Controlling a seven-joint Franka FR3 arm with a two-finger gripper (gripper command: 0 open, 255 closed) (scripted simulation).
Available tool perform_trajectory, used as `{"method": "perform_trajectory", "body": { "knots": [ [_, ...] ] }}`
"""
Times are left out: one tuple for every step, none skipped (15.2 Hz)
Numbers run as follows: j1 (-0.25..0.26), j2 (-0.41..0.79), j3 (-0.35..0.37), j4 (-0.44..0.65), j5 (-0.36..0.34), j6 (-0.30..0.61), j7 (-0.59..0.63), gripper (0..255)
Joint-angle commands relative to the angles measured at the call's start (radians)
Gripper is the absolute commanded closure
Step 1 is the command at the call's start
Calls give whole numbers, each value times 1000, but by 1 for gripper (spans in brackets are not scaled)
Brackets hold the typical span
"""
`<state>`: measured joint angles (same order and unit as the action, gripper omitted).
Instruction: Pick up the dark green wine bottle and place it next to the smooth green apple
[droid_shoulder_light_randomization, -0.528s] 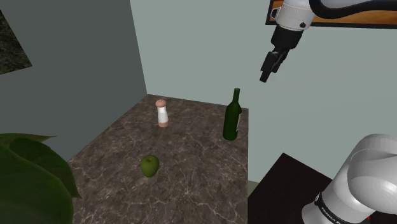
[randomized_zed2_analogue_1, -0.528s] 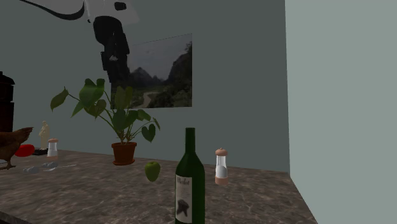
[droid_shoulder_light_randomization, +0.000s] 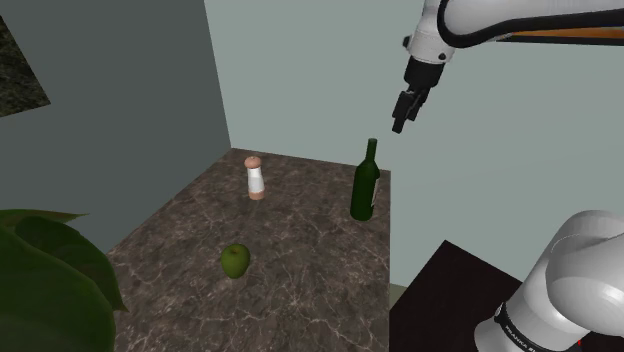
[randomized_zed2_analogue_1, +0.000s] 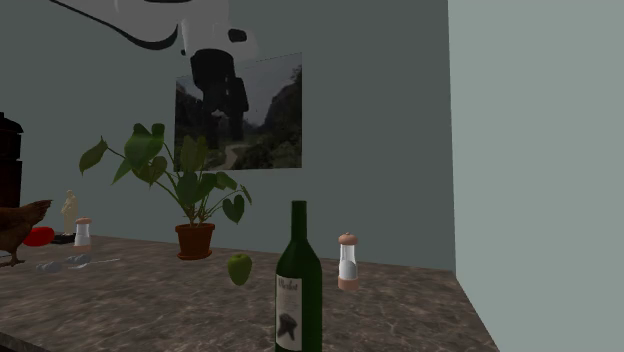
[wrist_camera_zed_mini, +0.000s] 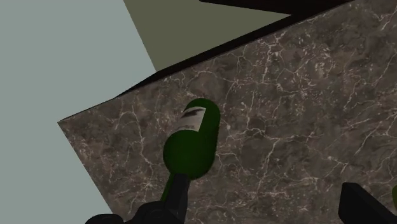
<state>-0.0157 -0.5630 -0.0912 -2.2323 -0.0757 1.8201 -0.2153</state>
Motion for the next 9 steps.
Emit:
{"method": "perform_trajectory", "body": {
  "knots": [
    [2, 69, -29, 30, 8, 25, -40, 0],
    [3, 106, -43, 45, 13, 39, -60, 0],
    [4, 143, -57, 61, 19, 52, -81, 0],
    [5, 181, -71, 79, 27, 64, -102, 0],
    [6, 220, -84, 99, 35, 75, -124, 0],
    [6, 259, -96, 119, 45, 84, -145, 0],
    [6, 299, -108, 141, 55, 93, -167, 0],
    [6, 339, -119, 164, 67, 100, -190, 0],
    [6, 380, -129, 189, 80, 106, -212, 0]
  ]
}}
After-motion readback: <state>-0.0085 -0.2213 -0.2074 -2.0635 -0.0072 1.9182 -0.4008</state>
